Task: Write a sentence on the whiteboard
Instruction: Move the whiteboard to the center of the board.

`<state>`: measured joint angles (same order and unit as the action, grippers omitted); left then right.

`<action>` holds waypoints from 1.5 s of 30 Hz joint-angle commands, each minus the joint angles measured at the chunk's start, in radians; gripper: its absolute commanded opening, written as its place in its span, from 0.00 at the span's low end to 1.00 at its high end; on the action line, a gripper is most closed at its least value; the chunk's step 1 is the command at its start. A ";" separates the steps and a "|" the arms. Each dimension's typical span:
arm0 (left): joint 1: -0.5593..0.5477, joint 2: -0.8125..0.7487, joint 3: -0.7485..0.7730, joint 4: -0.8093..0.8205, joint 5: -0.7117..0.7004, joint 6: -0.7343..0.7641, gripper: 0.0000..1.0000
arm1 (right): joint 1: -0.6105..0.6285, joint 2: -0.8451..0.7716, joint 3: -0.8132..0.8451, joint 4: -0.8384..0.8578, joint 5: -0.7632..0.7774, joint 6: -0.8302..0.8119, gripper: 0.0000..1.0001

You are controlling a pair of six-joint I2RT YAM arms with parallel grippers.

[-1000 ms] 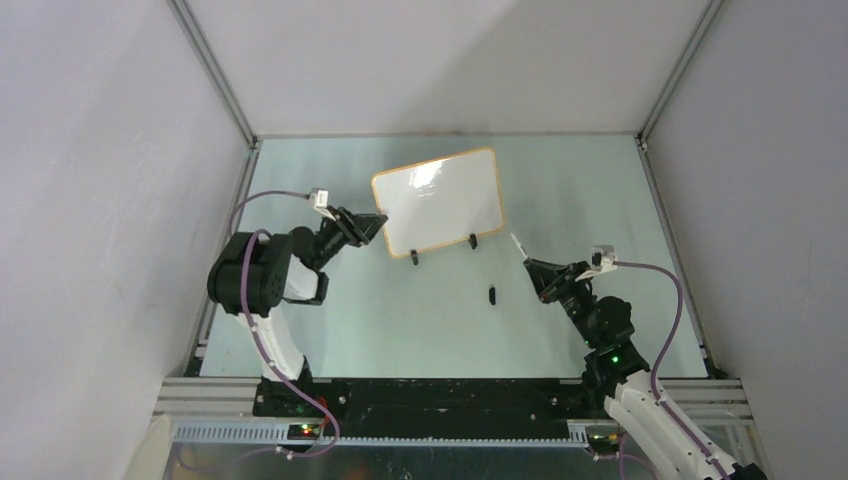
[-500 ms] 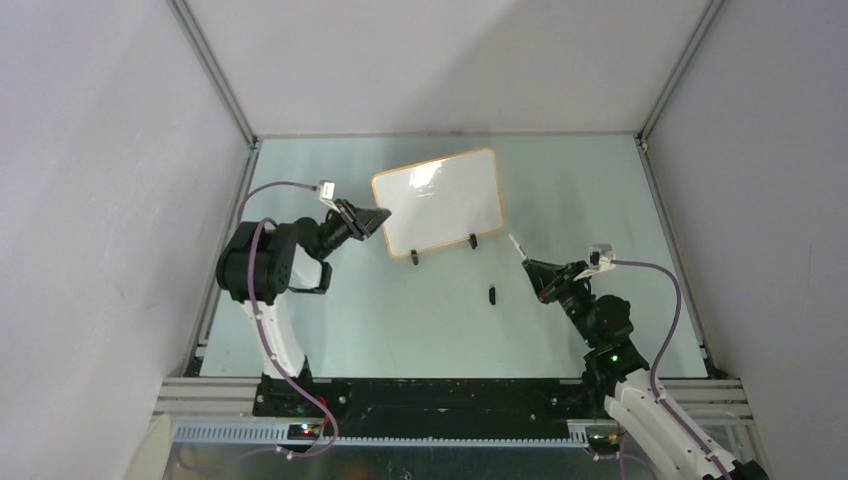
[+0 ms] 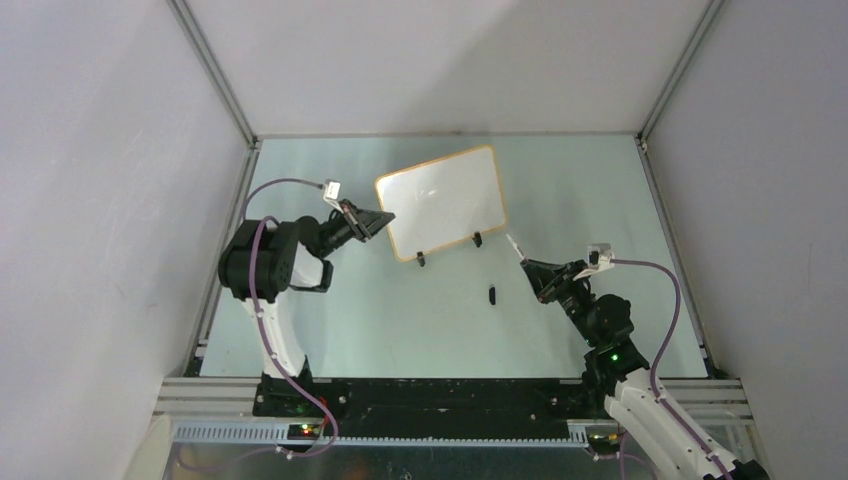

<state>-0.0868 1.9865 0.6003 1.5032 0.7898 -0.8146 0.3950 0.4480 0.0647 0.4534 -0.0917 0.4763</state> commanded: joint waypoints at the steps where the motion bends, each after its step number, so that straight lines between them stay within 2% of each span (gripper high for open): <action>1: -0.030 0.018 -0.022 0.031 0.064 0.072 0.00 | 0.000 0.001 0.046 0.045 -0.017 -0.008 0.00; 7: -0.081 0.011 -0.026 0.032 0.120 0.106 0.00 | 0.000 0.006 0.048 0.049 -0.028 -0.003 0.00; 20: -0.112 -0.022 -0.045 0.033 0.184 0.134 0.00 | 0.003 0.034 0.051 0.065 -0.045 0.001 0.00; 27: -0.120 -0.056 -0.088 0.032 0.168 0.160 0.00 | 0.007 0.035 0.051 0.069 -0.049 0.002 0.00; 29: -0.117 -0.056 -0.091 0.032 0.154 0.155 0.07 | 0.008 0.032 0.052 0.069 -0.049 0.001 0.00; 31: -0.110 -0.059 -0.094 0.032 0.129 0.152 0.37 | 0.009 0.030 0.052 0.065 -0.049 0.002 0.00; 33: -0.105 -0.068 -0.101 0.031 0.101 0.152 0.53 | 0.009 0.026 0.053 0.063 -0.049 0.002 0.00; 37: -0.087 -0.085 -0.109 0.028 0.041 0.135 0.64 | 0.009 0.016 0.054 0.056 -0.044 -0.001 0.00; 45: -0.070 -0.114 -0.092 -0.014 -0.051 0.114 0.68 | 0.010 0.006 0.056 0.046 -0.040 -0.004 0.00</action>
<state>-0.1654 1.9263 0.4973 1.4872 0.8082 -0.7017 0.3996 0.4637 0.0753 0.4698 -0.1326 0.4770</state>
